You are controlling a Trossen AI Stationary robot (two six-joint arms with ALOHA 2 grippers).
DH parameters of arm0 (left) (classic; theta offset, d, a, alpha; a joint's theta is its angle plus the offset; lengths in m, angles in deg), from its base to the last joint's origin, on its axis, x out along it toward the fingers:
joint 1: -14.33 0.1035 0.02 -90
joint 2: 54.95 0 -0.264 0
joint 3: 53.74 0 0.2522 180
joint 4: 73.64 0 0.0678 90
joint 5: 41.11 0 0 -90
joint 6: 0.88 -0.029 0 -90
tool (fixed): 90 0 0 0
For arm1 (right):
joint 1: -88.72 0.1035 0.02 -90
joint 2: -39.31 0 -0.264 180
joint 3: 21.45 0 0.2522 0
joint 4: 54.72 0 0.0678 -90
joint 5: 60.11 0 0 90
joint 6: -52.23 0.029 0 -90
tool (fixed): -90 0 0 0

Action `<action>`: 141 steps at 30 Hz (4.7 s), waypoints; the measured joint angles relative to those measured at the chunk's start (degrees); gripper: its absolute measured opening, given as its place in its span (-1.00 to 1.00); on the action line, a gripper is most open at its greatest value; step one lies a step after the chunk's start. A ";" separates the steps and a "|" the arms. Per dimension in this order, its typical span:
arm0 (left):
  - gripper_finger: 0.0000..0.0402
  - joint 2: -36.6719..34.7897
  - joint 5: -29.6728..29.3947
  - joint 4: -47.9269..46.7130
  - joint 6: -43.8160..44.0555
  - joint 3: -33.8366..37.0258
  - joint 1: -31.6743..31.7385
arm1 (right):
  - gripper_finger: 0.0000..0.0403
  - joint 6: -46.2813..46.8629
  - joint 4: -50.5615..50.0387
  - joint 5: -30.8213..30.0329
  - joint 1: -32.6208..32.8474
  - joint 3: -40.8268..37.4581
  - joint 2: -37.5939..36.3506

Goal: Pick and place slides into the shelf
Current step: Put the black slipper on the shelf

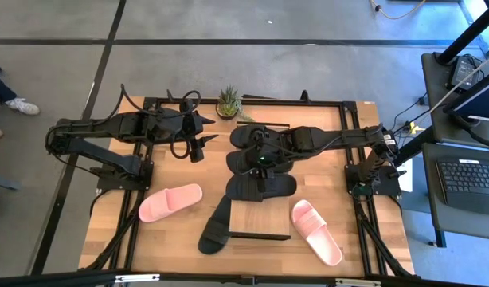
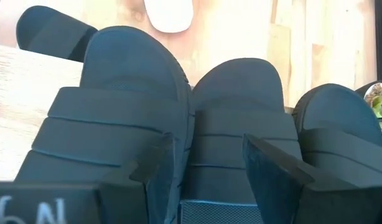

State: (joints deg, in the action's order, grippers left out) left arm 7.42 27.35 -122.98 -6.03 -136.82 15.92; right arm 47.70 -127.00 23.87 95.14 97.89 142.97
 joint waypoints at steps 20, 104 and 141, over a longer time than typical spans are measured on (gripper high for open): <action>-0.03 0.00 0.01 0.00 0.02 0.00 0.00 | -0.07 6.02 0.02 0.50 1.37 0.00 -0.01; -0.03 -0.02 0.00 -3.02 0.00 0.00 0.00 | -0.07 29.12 -13.59 -10.24 3.93 -9.51 -3.96; -0.03 0.00 29.32 -2.81 7.94 0.00 -6.12 | -0.07 23.82 -16.06 -11.26 4.41 -3.74 -14.71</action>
State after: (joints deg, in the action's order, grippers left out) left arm 7.41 56.67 -125.79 1.92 -136.82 9.80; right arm 71.52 -143.07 12.62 99.55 94.15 128.26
